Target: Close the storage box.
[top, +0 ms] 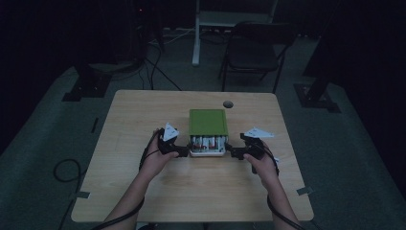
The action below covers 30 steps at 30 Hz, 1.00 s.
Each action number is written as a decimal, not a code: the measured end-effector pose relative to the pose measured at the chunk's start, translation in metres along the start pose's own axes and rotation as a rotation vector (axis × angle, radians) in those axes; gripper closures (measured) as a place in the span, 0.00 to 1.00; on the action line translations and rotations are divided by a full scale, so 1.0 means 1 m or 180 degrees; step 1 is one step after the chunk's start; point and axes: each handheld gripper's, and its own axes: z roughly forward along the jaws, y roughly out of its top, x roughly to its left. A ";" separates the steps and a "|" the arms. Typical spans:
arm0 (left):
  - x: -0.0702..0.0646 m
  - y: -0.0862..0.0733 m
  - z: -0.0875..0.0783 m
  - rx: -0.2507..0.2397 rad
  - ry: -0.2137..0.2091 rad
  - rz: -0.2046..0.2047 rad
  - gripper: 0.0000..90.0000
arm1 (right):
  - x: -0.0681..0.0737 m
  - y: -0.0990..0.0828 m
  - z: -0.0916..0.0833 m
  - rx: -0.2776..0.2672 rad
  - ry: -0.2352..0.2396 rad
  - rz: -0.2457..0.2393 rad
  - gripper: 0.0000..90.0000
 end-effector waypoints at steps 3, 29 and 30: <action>0.002 0.001 0.002 0.0022 -0.0007 -0.0091 0.11 | 0.001 0.000 0.000 -0.0006 -0.0024 -0.0014 0.12; -0.008 -0.006 -0.023 -0.0108 -0.0021 -0.0376 0.16 | -0.002 -0.020 -0.030 -0.0014 -0.0207 -0.0085 0.14; -0.007 -0.007 -0.024 -0.0137 -0.0021 -0.0389 0.17 | -0.002 -0.021 -0.031 -0.0009 -0.0215 -0.0092 0.14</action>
